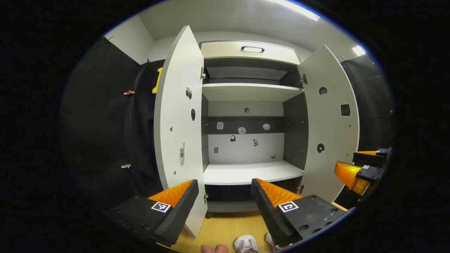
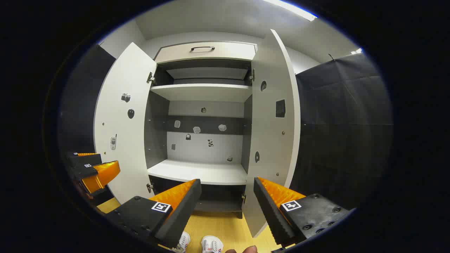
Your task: Grab one shoe with the right hand and put it into the shoe cabinet, grab the other shoe with the left hand and put it into the shoe cabinet; then close the right door with the right hand and the left door with the left hand.
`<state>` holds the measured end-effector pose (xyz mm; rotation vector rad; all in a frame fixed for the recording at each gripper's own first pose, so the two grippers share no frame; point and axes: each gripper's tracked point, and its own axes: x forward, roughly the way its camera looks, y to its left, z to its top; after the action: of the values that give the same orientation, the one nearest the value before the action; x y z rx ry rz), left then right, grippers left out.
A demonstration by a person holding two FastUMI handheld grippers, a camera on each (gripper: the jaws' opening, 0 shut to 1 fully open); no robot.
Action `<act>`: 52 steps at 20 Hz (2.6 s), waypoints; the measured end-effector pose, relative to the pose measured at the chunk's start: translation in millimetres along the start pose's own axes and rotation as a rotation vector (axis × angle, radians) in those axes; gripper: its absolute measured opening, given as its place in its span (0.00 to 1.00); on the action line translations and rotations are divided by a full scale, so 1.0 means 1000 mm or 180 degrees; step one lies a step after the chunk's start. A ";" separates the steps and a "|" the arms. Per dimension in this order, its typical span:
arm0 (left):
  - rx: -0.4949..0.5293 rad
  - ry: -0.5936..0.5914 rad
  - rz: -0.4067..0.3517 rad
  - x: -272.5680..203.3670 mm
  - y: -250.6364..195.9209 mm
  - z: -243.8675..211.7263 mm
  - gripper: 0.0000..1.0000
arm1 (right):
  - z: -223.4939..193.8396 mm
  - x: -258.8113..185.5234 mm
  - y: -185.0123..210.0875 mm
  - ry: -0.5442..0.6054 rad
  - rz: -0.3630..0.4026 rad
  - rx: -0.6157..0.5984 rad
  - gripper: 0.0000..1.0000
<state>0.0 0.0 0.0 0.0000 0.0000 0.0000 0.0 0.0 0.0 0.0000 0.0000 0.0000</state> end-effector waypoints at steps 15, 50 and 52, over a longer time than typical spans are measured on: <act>0.0005 -0.0005 0.0000 0.003 0.001 -0.001 0.95 | -0.002 0.003 0.002 0.0013 -0.0006 -0.0002 0.98; 0.0104 0.0180 0.0380 -0.025 0.038 -0.072 0.95 | -0.440 -0.090 0.072 0.2526 0.0367 0.0557 0.58; 0.0121 0.0221 0.0397 -0.025 0.040 -0.079 0.95 | -0.455 -0.082 0.078 0.2523 0.0352 0.0593 0.58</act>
<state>-25.2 39.8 -78.8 0.0381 0.0696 0.1247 -81.8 77.9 -455.1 0.1862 0.7927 0.1107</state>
